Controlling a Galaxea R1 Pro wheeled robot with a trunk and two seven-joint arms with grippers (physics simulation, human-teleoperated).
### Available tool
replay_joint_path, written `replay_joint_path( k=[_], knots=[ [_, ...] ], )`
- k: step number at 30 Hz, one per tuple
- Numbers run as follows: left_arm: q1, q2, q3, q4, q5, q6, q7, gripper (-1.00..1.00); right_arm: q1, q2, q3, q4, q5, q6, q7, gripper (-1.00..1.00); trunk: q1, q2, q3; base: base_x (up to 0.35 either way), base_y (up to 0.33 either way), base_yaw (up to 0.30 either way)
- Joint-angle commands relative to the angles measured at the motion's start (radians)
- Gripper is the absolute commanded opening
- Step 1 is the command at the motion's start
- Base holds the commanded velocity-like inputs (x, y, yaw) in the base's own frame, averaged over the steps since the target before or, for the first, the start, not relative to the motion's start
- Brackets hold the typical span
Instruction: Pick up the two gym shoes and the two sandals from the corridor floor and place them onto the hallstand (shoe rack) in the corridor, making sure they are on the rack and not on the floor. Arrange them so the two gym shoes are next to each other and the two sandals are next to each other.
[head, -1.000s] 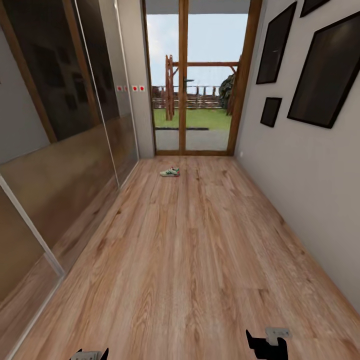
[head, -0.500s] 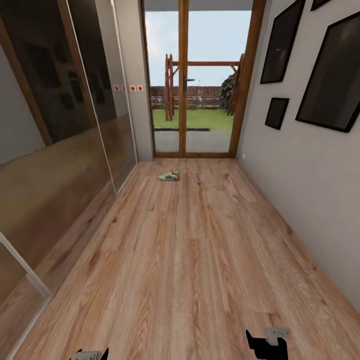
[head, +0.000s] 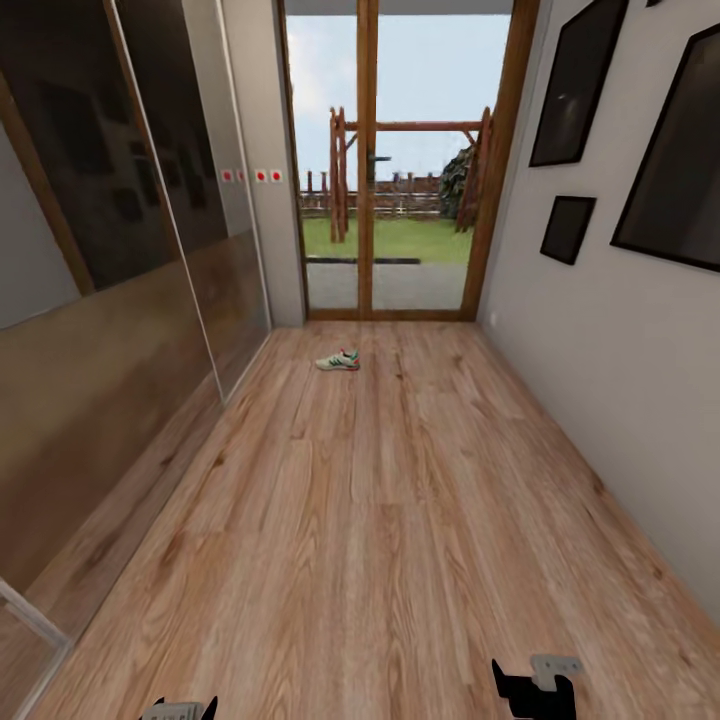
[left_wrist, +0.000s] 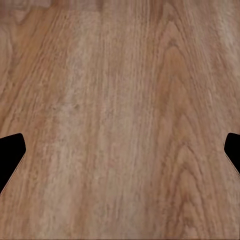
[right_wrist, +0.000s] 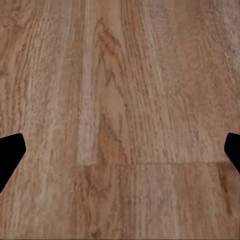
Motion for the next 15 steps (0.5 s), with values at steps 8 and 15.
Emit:
replay_joint_path(
  k=[8,15],
  knots=[
    [-0.001,0.000,0.004,0.001,0.008,0.000,-0.010,1.00,-0.001,0.000,0.000,0.001,-0.009,-0.003,0.008,1.00,0.000,0.000,-0.001,0.338,0.000,0.000],
    [-0.001,0.000,0.004,0.001,0.008,0.000,-0.010,1.00,-0.001,0.000,0.000,0.001,-0.009,-0.003,0.008,1.00,0.000,0.000,-0.001,0.338,-0.001,0.000]
  ],
)
